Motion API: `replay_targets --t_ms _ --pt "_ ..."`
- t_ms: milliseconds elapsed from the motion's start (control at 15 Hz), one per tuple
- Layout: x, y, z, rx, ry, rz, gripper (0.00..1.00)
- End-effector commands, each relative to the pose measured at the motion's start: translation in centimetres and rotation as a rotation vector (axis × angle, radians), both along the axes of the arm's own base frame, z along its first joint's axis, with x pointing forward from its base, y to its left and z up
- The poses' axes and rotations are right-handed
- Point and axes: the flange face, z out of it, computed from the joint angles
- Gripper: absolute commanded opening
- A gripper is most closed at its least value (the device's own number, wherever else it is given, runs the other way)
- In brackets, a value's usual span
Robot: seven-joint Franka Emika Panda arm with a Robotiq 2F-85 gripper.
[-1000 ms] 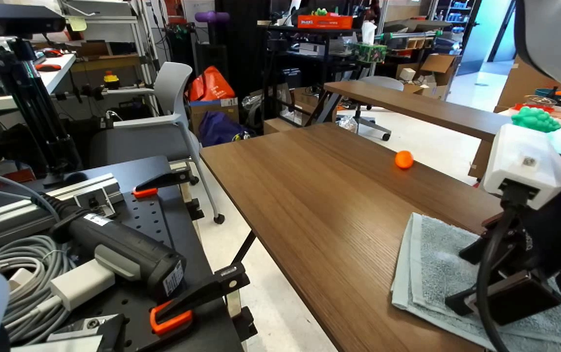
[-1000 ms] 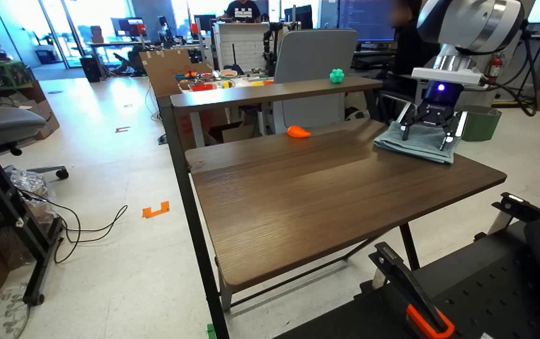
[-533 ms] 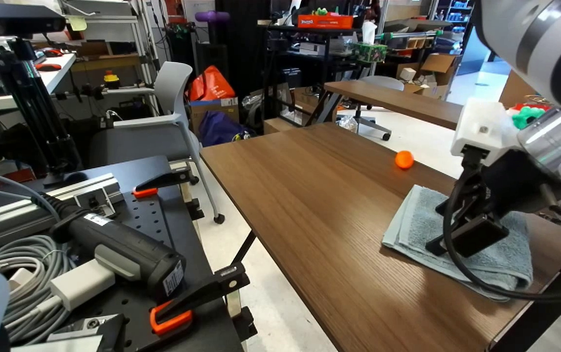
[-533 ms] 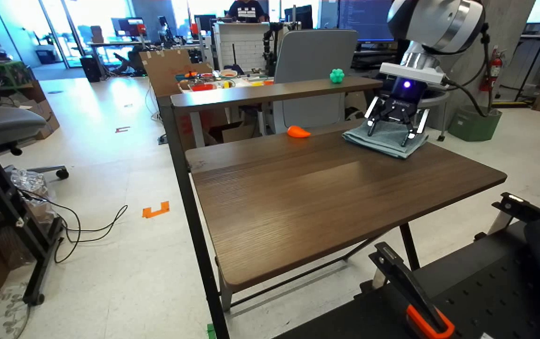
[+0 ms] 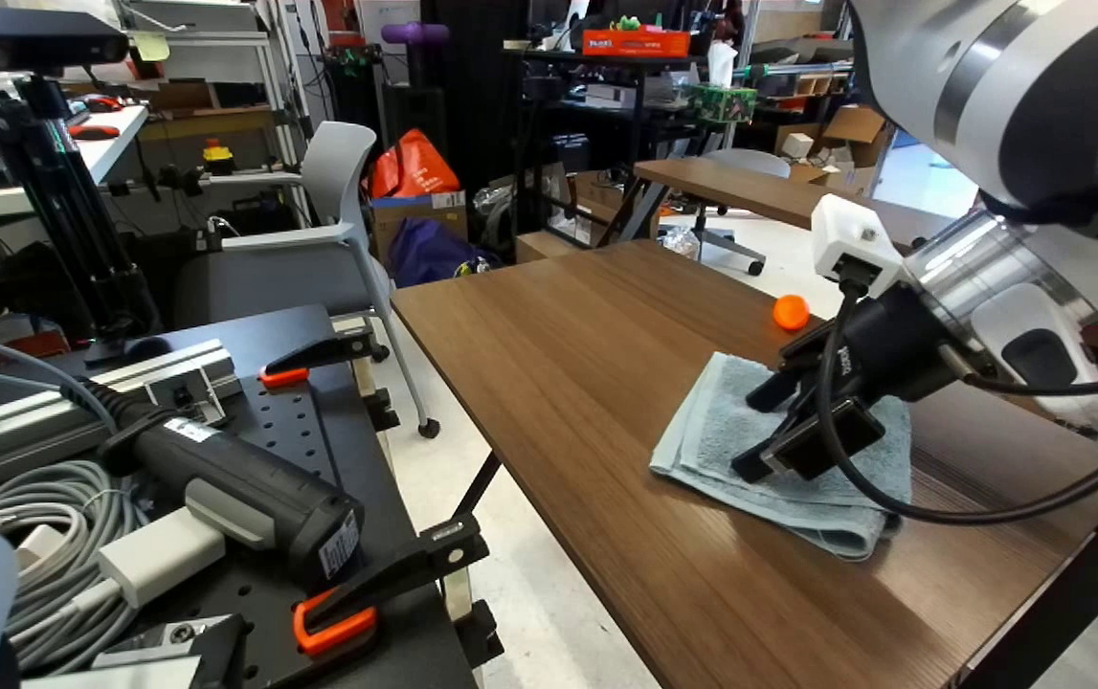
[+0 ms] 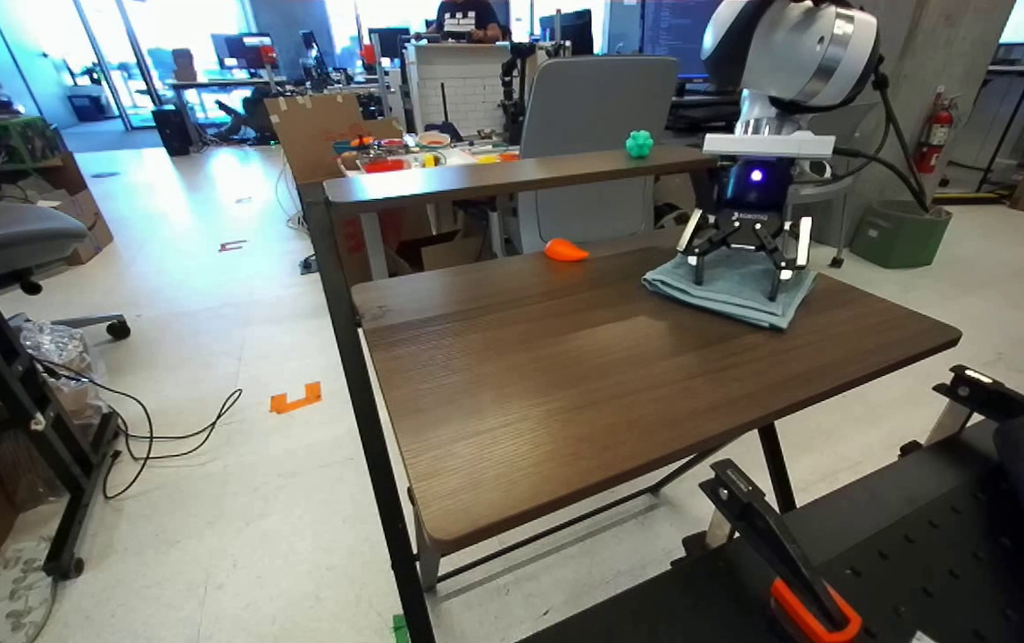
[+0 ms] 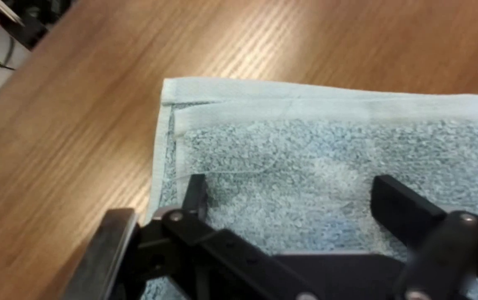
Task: Wipe the table with the cloth
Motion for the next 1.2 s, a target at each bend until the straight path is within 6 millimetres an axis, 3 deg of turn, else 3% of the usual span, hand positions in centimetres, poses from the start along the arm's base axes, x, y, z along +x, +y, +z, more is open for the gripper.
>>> replay_targets --t_ms 0,133,267,400,667,800,933,1133 --pt "-3.0 1.7 -0.8 -0.024 0.141 0.138 1.00" --pt "-4.0 2.0 -1.6 -0.085 0.195 0.205 1.00" --pt "-4.5 0.7 -2.9 -0.140 0.259 0.192 1.00" --pt "-4.9 -2.0 -3.3 -0.194 0.278 0.137 1.00" --pt "-6.5 -9.4 -2.6 -0.293 0.280 -0.033 1.00" --pt "-7.2 -11.6 -2.6 -0.332 0.271 -0.073 1.00" --pt "-7.4 -11.6 -2.8 -0.348 0.239 -0.060 1.00" --pt "-6.7 -9.0 -3.3 -0.351 0.194 0.019 1.00"
